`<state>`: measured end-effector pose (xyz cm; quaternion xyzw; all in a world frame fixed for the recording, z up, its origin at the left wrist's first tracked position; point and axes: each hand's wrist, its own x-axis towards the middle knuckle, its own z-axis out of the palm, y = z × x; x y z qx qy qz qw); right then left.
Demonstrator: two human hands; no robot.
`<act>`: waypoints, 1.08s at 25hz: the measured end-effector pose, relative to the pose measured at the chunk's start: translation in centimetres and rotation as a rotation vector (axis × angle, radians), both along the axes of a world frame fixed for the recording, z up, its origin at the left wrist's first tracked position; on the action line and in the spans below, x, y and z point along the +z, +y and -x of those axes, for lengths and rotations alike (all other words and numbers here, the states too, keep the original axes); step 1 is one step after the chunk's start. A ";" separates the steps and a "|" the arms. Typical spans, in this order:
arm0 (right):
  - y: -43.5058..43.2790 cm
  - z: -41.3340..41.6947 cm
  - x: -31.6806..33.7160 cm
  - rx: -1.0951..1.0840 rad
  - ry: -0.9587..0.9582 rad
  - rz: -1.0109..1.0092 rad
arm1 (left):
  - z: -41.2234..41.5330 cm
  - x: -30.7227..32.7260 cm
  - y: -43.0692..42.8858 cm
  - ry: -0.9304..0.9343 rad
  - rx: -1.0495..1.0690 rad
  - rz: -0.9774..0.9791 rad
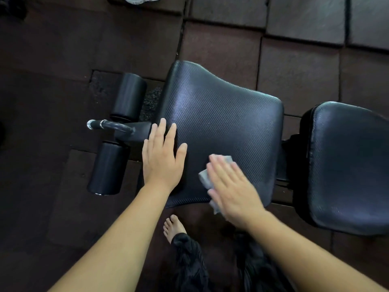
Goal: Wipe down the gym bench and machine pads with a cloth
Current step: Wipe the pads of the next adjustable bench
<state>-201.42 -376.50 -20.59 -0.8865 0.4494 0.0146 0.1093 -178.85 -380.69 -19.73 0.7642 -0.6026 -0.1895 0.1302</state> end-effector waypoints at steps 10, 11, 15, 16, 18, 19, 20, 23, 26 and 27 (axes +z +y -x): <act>0.3 2.7 -0.3 -0.118 0.041 -0.005 | 0.9 -0.5 0.1 -0.077 -0.050 -0.015; 0.9 5.0 -0.2 -0.142 0.006 0.004 | 0.9 -0.4 0.0 -0.076 -0.054 -0.014; -6.7 8.1 -1.1 -0.518 0.026 0.021 | 1.2 -0.3 -0.6 -0.083 -0.053 -0.025; -9.8 7.0 -0.9 -0.603 0.017 0.016 | 1.3 -0.3 -0.8 -0.081 -0.044 -0.023; -12.7 3.8 -0.5 -0.698 0.002 -0.020 | 1.5 -0.4 -1.4 -0.081 -0.029 -0.014; -12.1 2.7 -0.5 -0.633 0.004 -0.017 | 1.6 -0.4 -1.7 -0.082 -0.027 -0.014; -10.2 2.3 -0.5 -0.490 0.022 -0.017 | 1.8 -0.4 -2.0 -0.082 -0.024 -0.015; -4.9 5.1 -0.2 -0.150 0.042 -0.045 | 1.7 -0.3 -2.7 -0.073 -0.006 -0.016; -10.8 7.4 -0.4 -0.331 0.052 -0.020 | 1.3 -0.4 -3.3 -0.057 0.022 -0.020; -14.0 6.7 -0.3 -0.440 0.073 -0.031 | 1.2 -0.4 -3.4 -0.051 0.035 -0.024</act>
